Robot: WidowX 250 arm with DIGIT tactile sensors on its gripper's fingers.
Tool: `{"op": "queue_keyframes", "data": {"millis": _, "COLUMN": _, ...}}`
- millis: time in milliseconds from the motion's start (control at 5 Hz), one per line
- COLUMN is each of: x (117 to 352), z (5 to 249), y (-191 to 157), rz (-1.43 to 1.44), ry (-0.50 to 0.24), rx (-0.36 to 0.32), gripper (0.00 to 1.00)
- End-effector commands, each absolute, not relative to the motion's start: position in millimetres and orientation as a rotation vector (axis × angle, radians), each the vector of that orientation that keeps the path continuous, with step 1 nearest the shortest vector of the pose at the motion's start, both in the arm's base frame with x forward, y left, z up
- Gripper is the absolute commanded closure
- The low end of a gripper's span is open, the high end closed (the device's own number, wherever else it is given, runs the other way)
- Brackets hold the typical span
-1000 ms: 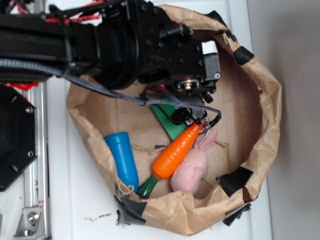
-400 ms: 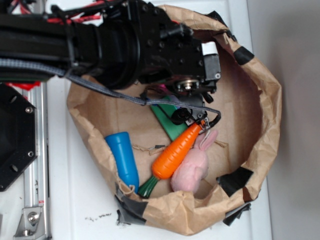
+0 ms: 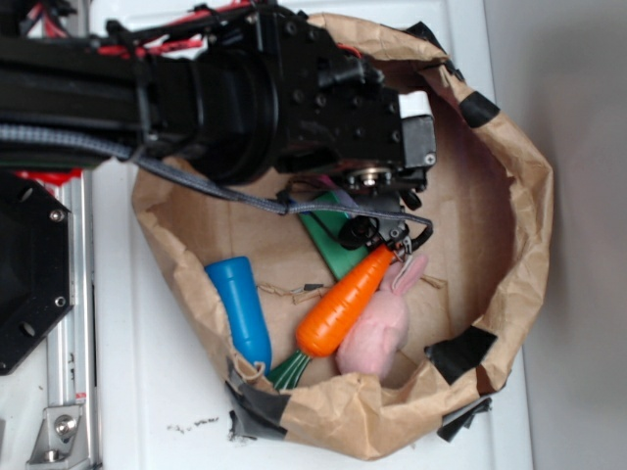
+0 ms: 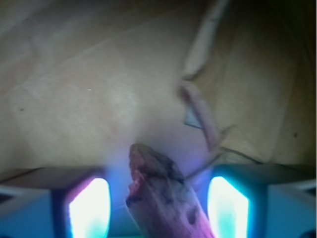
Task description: Grab the wood chip.
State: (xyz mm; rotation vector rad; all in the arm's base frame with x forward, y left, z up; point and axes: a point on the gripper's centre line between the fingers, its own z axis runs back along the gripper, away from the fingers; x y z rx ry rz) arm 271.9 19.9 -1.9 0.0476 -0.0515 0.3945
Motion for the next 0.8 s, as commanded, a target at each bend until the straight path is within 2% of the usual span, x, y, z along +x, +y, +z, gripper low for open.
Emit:
{"op": "queue_keyframes", "data": {"millis": 0, "x": 246, "z": -23, "y": 17, "rz": 0.328, "ry": 0.056, "rx": 0.055, "gripper": 1.0}}
{"op": "queue_keyframes", "data": {"millis": 400, "x": 250, "z": -14, "y": 18, "rz": 0.323, "ry": 0.039, "rx": 0.068, "gripper": 1.0}}
{"op": "queue_keyframes", "data": {"millis": 600, "x": 254, "z": 1, "y": 20, "rz": 0.301, "ry": 0.031, "rx": 0.109, "gripper": 1.0}}
